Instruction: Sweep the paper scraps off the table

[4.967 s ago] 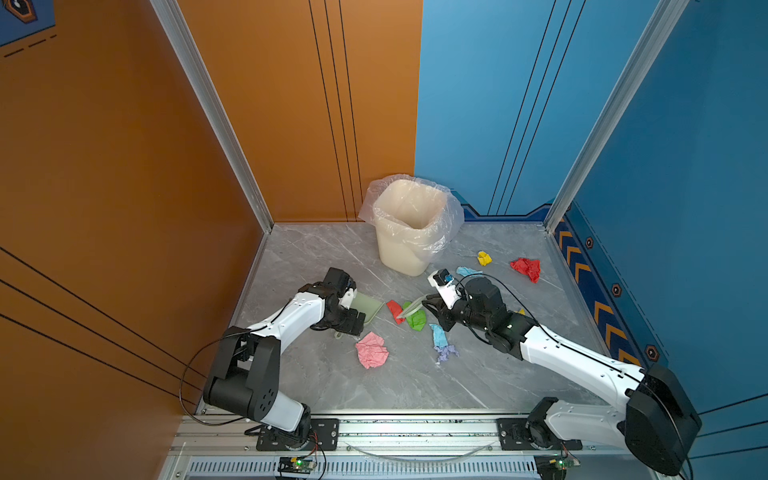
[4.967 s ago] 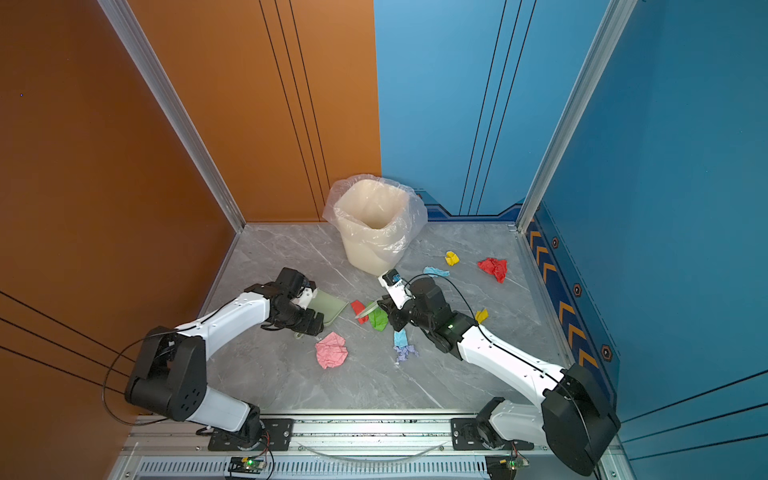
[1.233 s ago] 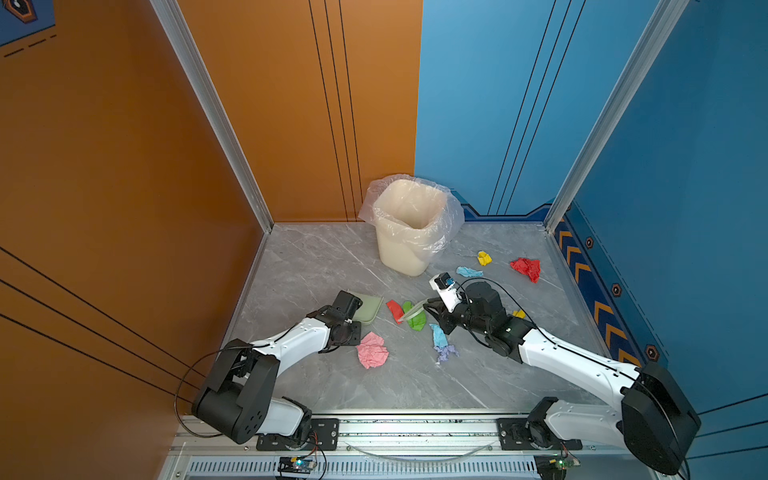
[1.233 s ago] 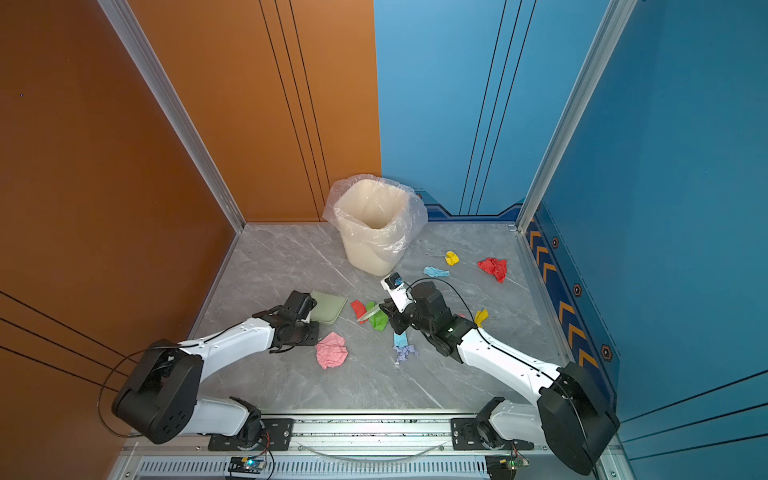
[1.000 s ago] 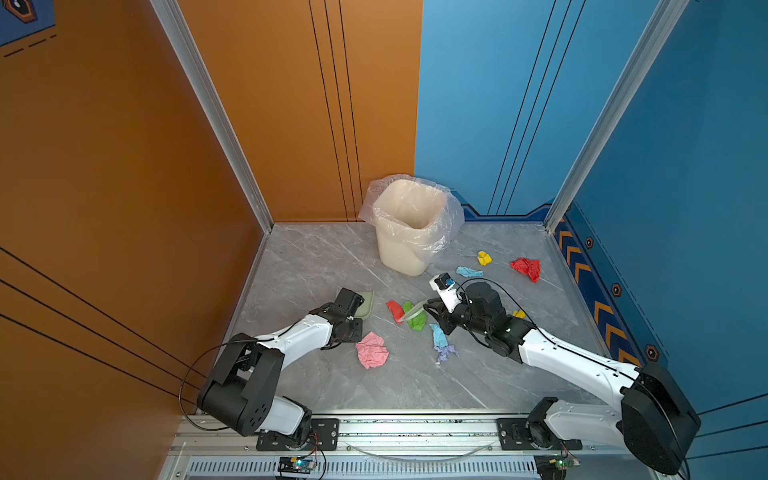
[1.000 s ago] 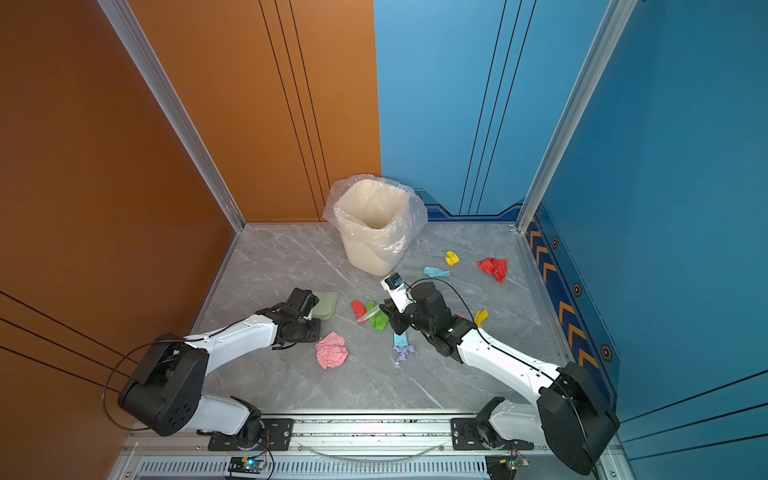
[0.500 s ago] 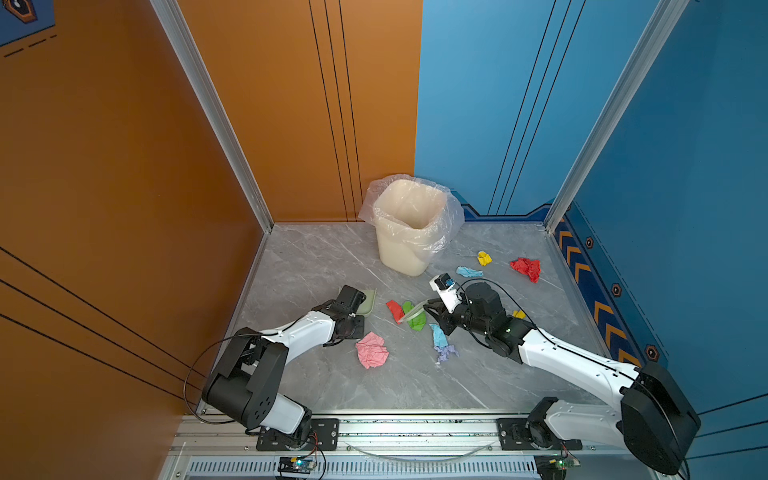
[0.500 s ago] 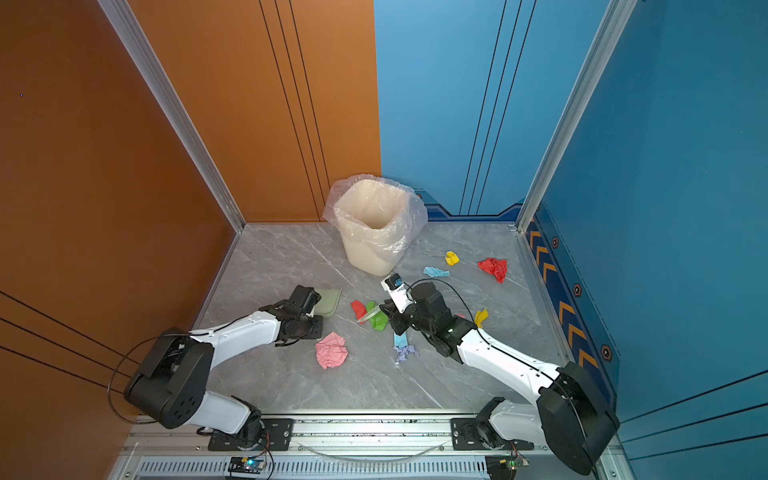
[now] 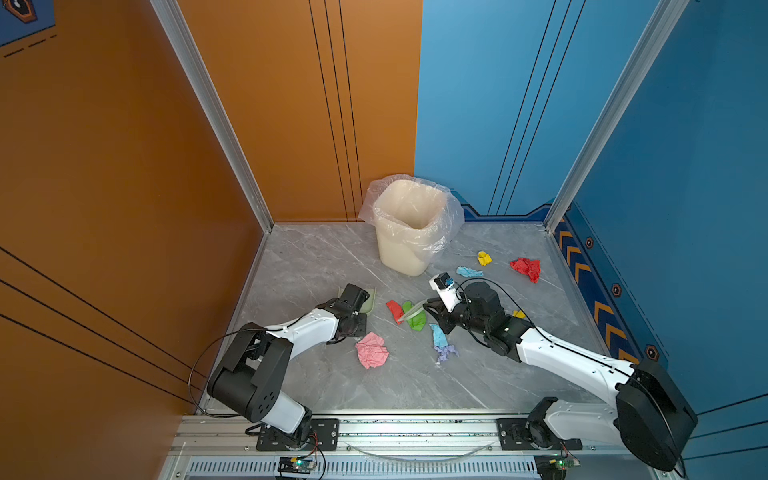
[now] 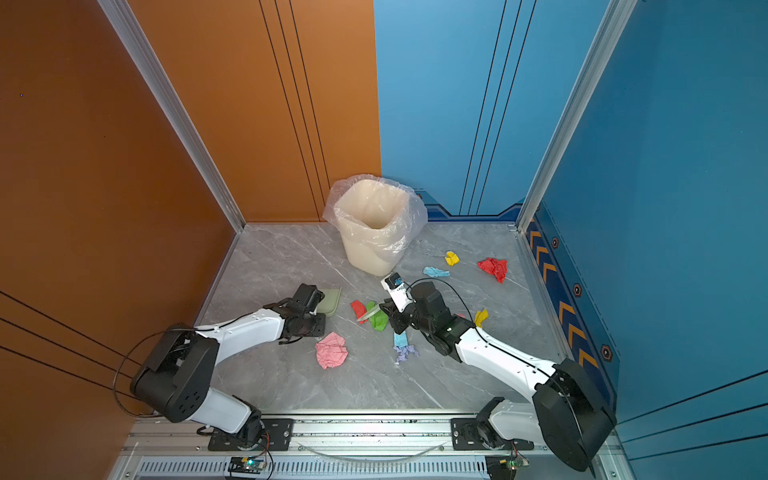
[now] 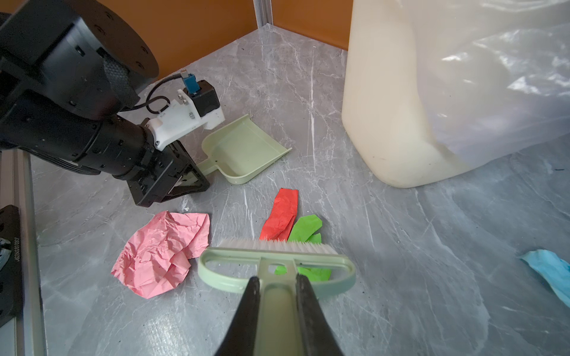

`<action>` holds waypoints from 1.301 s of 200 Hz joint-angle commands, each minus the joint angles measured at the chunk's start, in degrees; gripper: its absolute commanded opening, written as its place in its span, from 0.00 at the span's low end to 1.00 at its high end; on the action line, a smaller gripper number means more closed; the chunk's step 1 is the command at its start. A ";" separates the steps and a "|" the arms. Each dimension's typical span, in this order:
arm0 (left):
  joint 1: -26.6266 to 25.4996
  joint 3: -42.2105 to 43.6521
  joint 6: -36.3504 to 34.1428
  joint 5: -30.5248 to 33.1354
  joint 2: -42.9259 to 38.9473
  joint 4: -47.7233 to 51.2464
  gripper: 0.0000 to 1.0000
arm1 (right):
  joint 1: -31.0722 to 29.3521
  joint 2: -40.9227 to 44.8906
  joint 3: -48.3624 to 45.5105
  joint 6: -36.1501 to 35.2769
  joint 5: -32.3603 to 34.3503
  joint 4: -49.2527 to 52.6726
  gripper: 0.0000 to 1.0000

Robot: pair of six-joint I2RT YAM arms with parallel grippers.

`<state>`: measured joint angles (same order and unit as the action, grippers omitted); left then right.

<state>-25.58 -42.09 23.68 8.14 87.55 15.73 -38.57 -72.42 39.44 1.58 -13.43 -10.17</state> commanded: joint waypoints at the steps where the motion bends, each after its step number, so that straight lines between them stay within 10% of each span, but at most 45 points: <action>1: -0.69 0.36 1.41 0.48 2.25 1.07 0.25 | 0.32 -0.63 -0.24 0.96 -0.87 -1.52 0.00; 180: -0.74 1.83 3.48 -1.22 -4.77 8.04 0.00 | -1.16 2.78 -4.73 -2.71 -7.35 -7.42 0.00; 260: 1.02 5.53 6.31 -1.50 -18.59 16.72 0.00 | -13.00 -0.20 -6.69 -5.65 -7.40 -14.87 0.00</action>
<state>-25.43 -37.56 28.01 6.42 71.88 27.42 -49.52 -70.35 32.25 -1.96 -19.84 -21.85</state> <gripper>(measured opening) 0.220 0.194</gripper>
